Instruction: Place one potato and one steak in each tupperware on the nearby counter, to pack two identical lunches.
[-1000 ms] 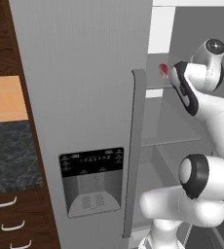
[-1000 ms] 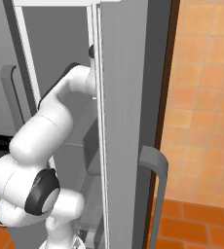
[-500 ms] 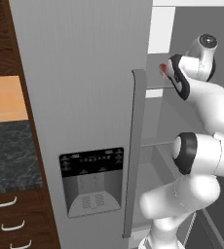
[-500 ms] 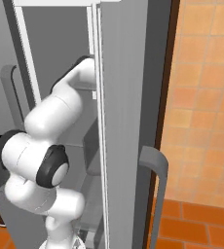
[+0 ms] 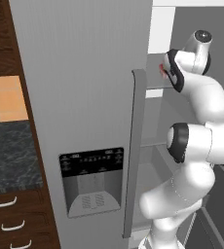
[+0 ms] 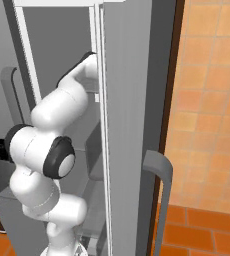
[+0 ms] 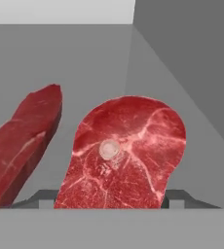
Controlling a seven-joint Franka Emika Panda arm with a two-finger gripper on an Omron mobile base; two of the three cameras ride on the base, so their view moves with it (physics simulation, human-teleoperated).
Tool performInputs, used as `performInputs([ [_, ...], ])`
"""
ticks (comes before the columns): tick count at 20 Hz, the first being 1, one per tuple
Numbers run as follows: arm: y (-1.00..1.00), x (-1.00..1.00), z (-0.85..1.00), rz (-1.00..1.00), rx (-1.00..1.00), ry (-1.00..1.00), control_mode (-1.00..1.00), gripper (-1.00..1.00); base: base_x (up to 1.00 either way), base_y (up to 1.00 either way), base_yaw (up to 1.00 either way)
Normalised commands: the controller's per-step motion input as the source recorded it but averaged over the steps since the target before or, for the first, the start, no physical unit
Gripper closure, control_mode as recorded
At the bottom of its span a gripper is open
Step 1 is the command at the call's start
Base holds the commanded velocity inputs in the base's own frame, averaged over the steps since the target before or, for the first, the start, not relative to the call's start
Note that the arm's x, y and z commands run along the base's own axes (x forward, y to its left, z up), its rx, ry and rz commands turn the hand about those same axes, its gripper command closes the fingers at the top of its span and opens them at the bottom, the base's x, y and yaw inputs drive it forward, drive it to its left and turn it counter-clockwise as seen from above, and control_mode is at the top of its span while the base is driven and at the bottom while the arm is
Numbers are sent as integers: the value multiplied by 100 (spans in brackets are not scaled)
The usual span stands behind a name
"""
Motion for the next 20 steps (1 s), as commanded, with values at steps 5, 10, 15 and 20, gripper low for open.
performInputs([
  [5, 18, -45, -49, 0, 0, -22, -100, 100, 0, 0, 0],
  [10, 48, -99, 30, 0, -9, -13, -100, 100, 0, 0, 0],
  [15, 43, -100, 70, -1, -9, 0, -100, 100, 0, 0, 0],
  [20, 28, -100, 25, 0, 0, 0, -100, 100, 0, 0, 0],
])
